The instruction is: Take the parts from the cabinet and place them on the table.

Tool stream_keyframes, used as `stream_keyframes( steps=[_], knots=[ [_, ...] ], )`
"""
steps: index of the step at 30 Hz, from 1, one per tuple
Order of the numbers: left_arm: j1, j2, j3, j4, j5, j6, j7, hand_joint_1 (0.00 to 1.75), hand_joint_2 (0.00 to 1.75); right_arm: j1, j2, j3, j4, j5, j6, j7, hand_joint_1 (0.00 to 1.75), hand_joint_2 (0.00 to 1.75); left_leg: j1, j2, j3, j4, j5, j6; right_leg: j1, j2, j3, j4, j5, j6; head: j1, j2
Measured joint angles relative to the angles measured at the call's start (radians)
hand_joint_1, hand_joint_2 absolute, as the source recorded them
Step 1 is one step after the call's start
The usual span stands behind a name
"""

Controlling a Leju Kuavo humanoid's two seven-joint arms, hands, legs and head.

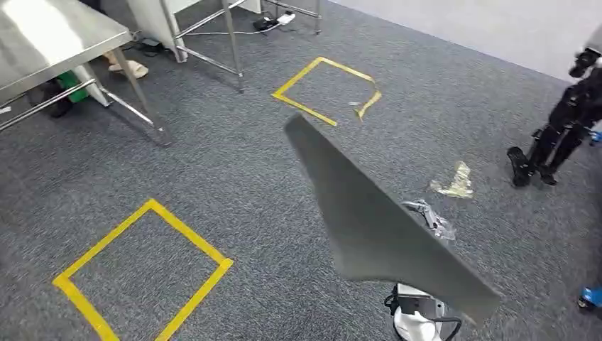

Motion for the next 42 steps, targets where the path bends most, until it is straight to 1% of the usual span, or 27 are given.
stream_keyframes(
  steps=[2,4,5,6,7,10,11,13,15,16,18,20,21,22,25,26,27,28,30,32,33,35,36,37,40,41,42],
  knots=[
    [-0.001,-0.004,0.0,0.0,-0.005,-0.006,0.006,0.0,1.75,-0.008,0.0,-0.002,0.003,0.0,0.0,0.002,1.75,1.75,0.001,-0.029,0.001,0.001,0.0,0.0,-0.002,0.002,-0.019,0.017,0.015,0.014,0.0,0.0],
    [-0.01,-0.01,0.0,0.0,-0.012,-0.008,0.019,0.0,1.75,-0.026,0.0,-0.004,0.003,-0.001,0.005,0.011,1.75,1.75,0.005,-0.06,0.005,0.004,0.0,-0.004,-0.009,0.011,0.048,-0.14,0.095,0.037,0.0,0.0],
    [-0.018,-0.012,-0.001,0.0,-0.013,-0.004,0.024,0.0,1.75,-0.038,0.002,-0.006,0.003,0.002,0.012,0.017,1.75,1.75,0.006,-0.072,0.003,0.009,-0.003,-0.01,-0.016,0.041,0.089,-0.235,0.135,0.048,0.0,0.0],
    [-0.027,-0.011,-0.001,0.0,-0.013,0.001,0.028,0.0,1.75,-0.049,0.003,-0.006,0.005,0.007,0.019,0.02,1.75,1.75,0.002,-0.082,-0.003,0.017,-0.005,-0.018,-0.022,0.09,0.099,-0.271,0.138,0.047,0.001,0.0],
    [-0.034,-0.013,-0.001,0.0,-0.012,0.004,0.033,0.0,1.75,-0.06,0.008,-0.006,0.005,0.012,0.029,0.026,1.75,1.75,0.0,-0.092,-0.012,0.02,-0.005,-0.024,-0.018,0.07,0.104,-0.273,0.142,0.03,0.0,0.0],
    [-0.042,-0.016,-0.001,-0.001,-0.011,0.01,0.042,0.0,1.75,-0.092,0.023,-0.006,0.008,0.029,0.058,0.039,1.75,1.75,0.006,-0.111,-0.02,0.011,0.005,-0.042,-0.014,0.05,0.1,-0.273,0.149,0.009,-0.001,0.0],
    [-0.043,-0.015,-0.001,-0.002,-0.008,0.012,0.043,0.0,1.75,-0.105,0.031,-0.008,0.009,0.039,0.064,0.044,1.75,1.75,0.009,-0.101,-0.021,0.018,-0.001,-0.044,-0.025,0.037,0.102,-0.276,0.153,0.001,0.0,0.0],
    [-0.058,-0.022,-0.001,-0.003,-0.009,0.014,0.043,0.0,1.75,-0.119,0.045,-0.01,0.011,0.052,0.072,0.048,1.75,1.75,0.003,-0.009,-0.07,0.116,-0.06,-0.053,-0.02,0.015,0.105,-0.276,0.148,-0.015,-0.011,0.0],
    [-0.074,-0.025,-0.006,-0.003,-0.016,0.016,0.05,0.0,1.75,-0.121,0.055,-0.013,0.015,0.06,0.079,0.048,1.75,1.75,0.008,0.018,-0.157,0.284,-0.128,-0.059,-0.012,-0.016,0.105,-0.276,0.145,-0.019,-0.01,0.0],
    [-0.077,-0.027,-0.008,-0.003,-0.019,0.02,0.053,0.0,1.75,-0.12,0.059,-0.015,0.017,0.064,0.079,0.049,1.75,1.75,0.009,0.022,-0.181,0.327,-0.134,-0.06,-0.01,-0.03,0.106,-0.276,0.143,-0.021,-0.01,0.0],
    [-0.078,-0.03,-0.011,-0.003,-0.025,0.034,0.059,0.0,1.75,-0.116,0.068,-0.019,0.017,0.07,0.079,0.05,1.75,1.75,0.009,0.027,-0.158,0.274,-0.083,-0.059,-0.01,-0.052,0.111,-0.276,0.14,-0.023,-0.01,0.0],
    [-0.078,-0.033,-0.014,-0.006,-0.029,0.045,0.066,0.0,1.75,-0.11,0.073,-0.022,0.017,0.072,0.08,0.055,1.75,1.75,0.008,0.053,-0.067,0.103,-0.001,-0.051,-0.01,-0.071,0.119,-0.276,0.133,-0.019,-0.01,0.0],
    [-0.08,-0.038,-0.015,-0.009,-0.029,0.048,0.067,0.0,1.75,-0.106,0.075,-0.023,0.017,0.074,0.082,0.056,1.75,1.75,0.001,0.122,-0.029,0.031,0.003,-0.044,-0.004,-0.08,0.123,-0.276,0.13,-0.014,-0.01,0.0],
    [-0.083,-0.04,-0.015,-0.01,-0.029,0.05,0.067,0.0,1.75,-0.104,0.076,-0.026,0.017,0.075,0.082,0.056,1.75,1.75,-0.006,0.112,-0.03,0.029,0.002,-0.038,0.008,-0.088,0.121,-0.274,0.125,-0.006,-0.008,0.0],
    [-0.08,-0.048,-0.015,-0.01,-0.024,0.054,0.067,0.0,1.75,-0.102,0.081,-0.027,0.017,0.069,0.091,0.056,1.75,1.75,-0.016,0.076,-0.036,0.027,0.0,-0.024,0.003,-0.116,0.132,-0.283,0.123,0.008,-0.006,0.0],
    [-0.08,-0.051,-0.015,-0.011,-0.024,0.054,0.068,0.0,1.75,-0.103,0.085,-0.029,0.016,0.069,0.094,0.056,1.75,1.75,-0.001,0.06,-0.023,0.013,0.009,-0.012,0.009,-0.122,0.13,-0.28,0.115,0.016,-0.006,0.0],
    [-0.078,-0.057,-0.014,-0.011,-0.024,0.055,0.068,0.0,1.75,-0.103,0.085,-0.031,0.017,0.068,0.094,0.056,1.75,1.75,-0.004,0.051,-0.018,0.009,0.01,-0.01,0.001,-0.074,0.129,-0.26,0.105,0.019,-0.005,0.0],
    [-0.082,-0.06,-0.014,-0.012,-0.024,0.055,0.068,0.0,1.75,-0.103,0.084,-0.034,0.018,0.069,0.095,0.056,1.75,1.75,0.0,0.041,-0.018,0.009,0.012,-0.001,0.001,-0.031,0.099,-0.198,0.075,0.012,-0.006,0.0],
    [-0.086,-0.068,-0.015,-0.012,-0.025,0.054,0.068,0.0,1.75,-0.1,0.082,-0.039,0.021,0.068,0.095,0.056,1.75,1.75,0.0,0.011,-0.02,0.009,0.012,0.003,0.001,-0.002,0.015,-0.04,0.018,0.007,-0.005,0.0],
    [-0.084,-0.074,-0.016,-0.012,-0.029,0.048,0.071,0.0,1.75,-0.091,0.078,-0.047,0.023,0.068,0.093,0.056,1.75,1.75,0.0,-0.022,-0.02,0.01,0.012,0.003,0.002,0.003,-0.034,0.031,0.013,0.016,-0.005,0.0],
    [-0.083,-0.075,-0.018,-0.012,-0.033,0.045,0.074,0.0,1.75,-0.088,0.077,-0.05,0.023,0.07,0.092,0.056,1.75,1.75,0.0,-0.037,-0.019,0.011,0.012,0.003,0.001,0.004,-0.019,-0.011,0.04,0.025,-0.005,0.0],
    [-0.084,-0.078,-0.024,-0.012,-0.034,0.045,0.075,0.0,1.75,-0.086,0.077,-0.053,0.022,0.069,0.09,0.056,1.75,1.75,0.001,-0.064,-0.015,0.012,0.012,0.0,-0.005,0.021,0.058,-0.19,0.123,0.043,-0.004,0.0],
    [-0.085,-0.078,-0.027,-0.012,-0.034,0.045,0.076,0.0,1.75,-0.085,0.076,-0.054,0.022,0.069,0.09,0.056,1.75,1.75,0.001,-0.074,-0.016,0.013,0.011,-0.003,-0.012,0.067,0.092,-0.27,0.151,0.047,-0.004,0.0],
    [-0.086,-0.078,-0.03,-0.012,-0.035,0.043,0.076,0.0,1.75,-0.083,0.076,-0.055,0.022,0.07,0.09,0.055,1.75,1.75,-0.007,-0.084,-0.021,0.017,0.009,-0.012,-0.008,0.078,0.094,-0.281,0.15,0.034,-0.004,0.0],
    [-0.084,-0.078,-0.031,-0.013,-0.035,0.044,0.076,0.0,1.75,-0.082,0.075,-0.055,0.021,0.071,0.09,0.055,1.75,1.75,-0.001,-0.099,-0.029,0.01,0.017,-0.028,0.001,0.051,0.096,-0.279,0.155,0.011,-0.005,0.0],
    [-0.085,-0.077,-0.031,-0.013,-0.035,0.043,0.076,0.0,1.75,-0.083,0.076,-0.056,0.021,0.071,0.089,0.055,1.75,1.75,-0.001,-0.107,-0.031,0.012,0.015,-0.033,-0.012,0.04,0.098,-0.284,0.16,0.003,-0.005,0.0],
    [-0.084,-0.077,-0.031,-0.013,-0.035,0.043,0.077,0.0,1.75,-0.084,0.076,-0.058,0.02,0.07,0.088,0.056,1.75,1.75,-0.004,-0.059,-0.037,0.029,0.003,-0.038,-0.014,0.031,0.101,-0.285,0.16,-0.001,-0.005,0.0]
  ],
)
